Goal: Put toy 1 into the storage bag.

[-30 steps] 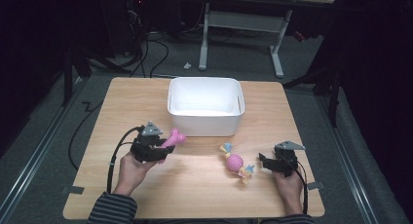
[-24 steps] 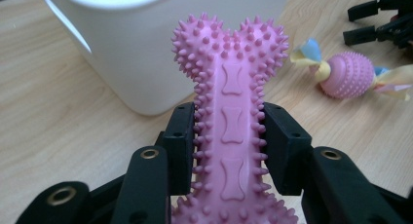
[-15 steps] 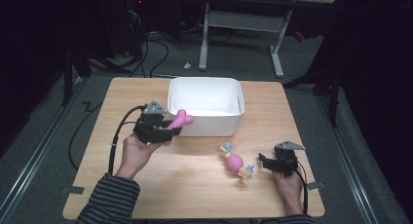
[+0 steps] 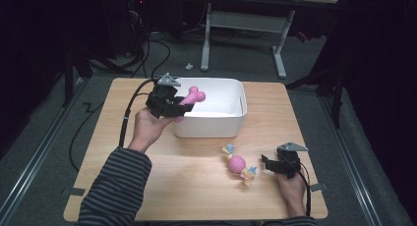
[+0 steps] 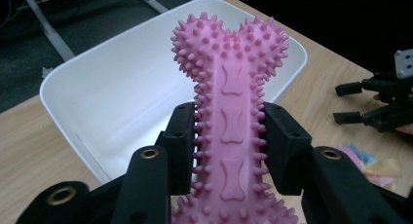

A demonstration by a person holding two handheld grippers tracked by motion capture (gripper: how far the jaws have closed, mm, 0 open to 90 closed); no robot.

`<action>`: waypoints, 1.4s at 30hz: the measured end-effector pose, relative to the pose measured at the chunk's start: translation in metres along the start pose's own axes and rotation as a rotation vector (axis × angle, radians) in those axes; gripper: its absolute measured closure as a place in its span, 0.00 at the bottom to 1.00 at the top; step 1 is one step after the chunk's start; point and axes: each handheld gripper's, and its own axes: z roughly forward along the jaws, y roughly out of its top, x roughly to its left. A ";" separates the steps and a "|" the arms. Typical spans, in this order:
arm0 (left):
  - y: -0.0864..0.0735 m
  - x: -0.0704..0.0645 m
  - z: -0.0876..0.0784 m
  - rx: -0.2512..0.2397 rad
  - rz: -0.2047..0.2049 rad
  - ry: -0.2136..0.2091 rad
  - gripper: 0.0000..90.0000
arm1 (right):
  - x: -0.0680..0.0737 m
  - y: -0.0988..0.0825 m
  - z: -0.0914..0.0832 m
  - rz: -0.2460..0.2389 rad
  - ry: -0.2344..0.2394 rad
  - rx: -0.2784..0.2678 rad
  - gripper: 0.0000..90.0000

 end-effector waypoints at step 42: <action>-0.003 0.039 0.082 0.158 0.037 0.091 0.65 | 0.000 0.000 0.000 0.000 0.000 0.000 0.31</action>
